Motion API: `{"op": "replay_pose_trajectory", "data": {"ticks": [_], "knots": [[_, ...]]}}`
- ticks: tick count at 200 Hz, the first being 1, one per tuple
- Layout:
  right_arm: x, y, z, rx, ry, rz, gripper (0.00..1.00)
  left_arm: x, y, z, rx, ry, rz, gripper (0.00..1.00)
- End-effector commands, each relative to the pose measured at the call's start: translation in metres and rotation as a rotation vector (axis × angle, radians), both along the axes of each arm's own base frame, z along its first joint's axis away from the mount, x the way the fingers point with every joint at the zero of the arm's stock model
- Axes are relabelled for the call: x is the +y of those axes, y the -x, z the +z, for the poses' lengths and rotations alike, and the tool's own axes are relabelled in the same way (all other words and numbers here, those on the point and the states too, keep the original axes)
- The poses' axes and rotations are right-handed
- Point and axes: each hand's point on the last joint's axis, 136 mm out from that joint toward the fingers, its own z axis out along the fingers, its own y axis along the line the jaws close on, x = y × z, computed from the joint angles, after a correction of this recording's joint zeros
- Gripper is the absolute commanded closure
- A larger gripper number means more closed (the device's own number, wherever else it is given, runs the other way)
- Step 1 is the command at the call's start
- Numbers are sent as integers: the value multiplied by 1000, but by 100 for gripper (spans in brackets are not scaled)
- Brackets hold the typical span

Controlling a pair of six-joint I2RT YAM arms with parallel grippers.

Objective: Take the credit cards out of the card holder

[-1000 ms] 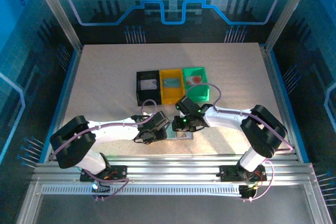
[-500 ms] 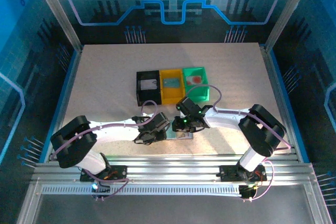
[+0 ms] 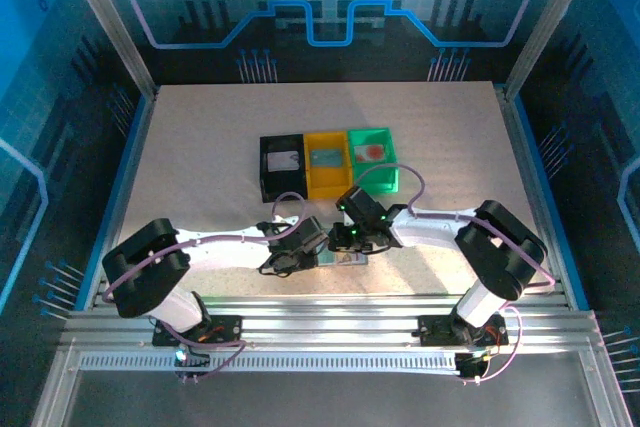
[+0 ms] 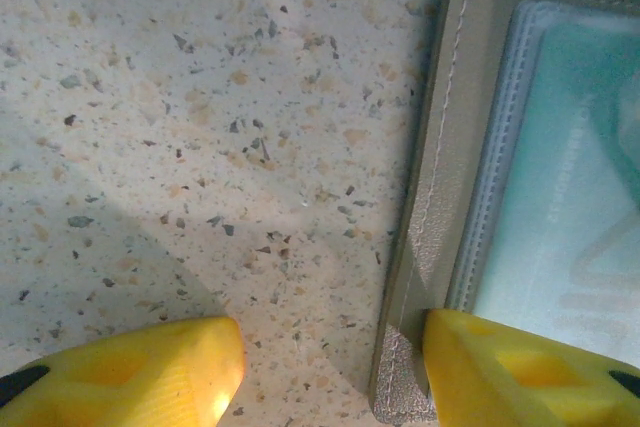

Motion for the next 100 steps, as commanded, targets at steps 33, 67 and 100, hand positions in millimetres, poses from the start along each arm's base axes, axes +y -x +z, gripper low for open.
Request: {"op": "replay_pose_trajectory", "data": {"ticks": [33, 67, 100], "knots": [[4, 0, 4, -13, -68, -2, 82, -14, 34, -59, 174, 60, -27, 45], [5, 0, 8, -32, -89, 4, 83, -15, 34, -60, 175, 60, -28, 45], [7, -1, 13, -51, -114, 8, 85, -15, 34, -60, 174, 62, -30, 45]]}}
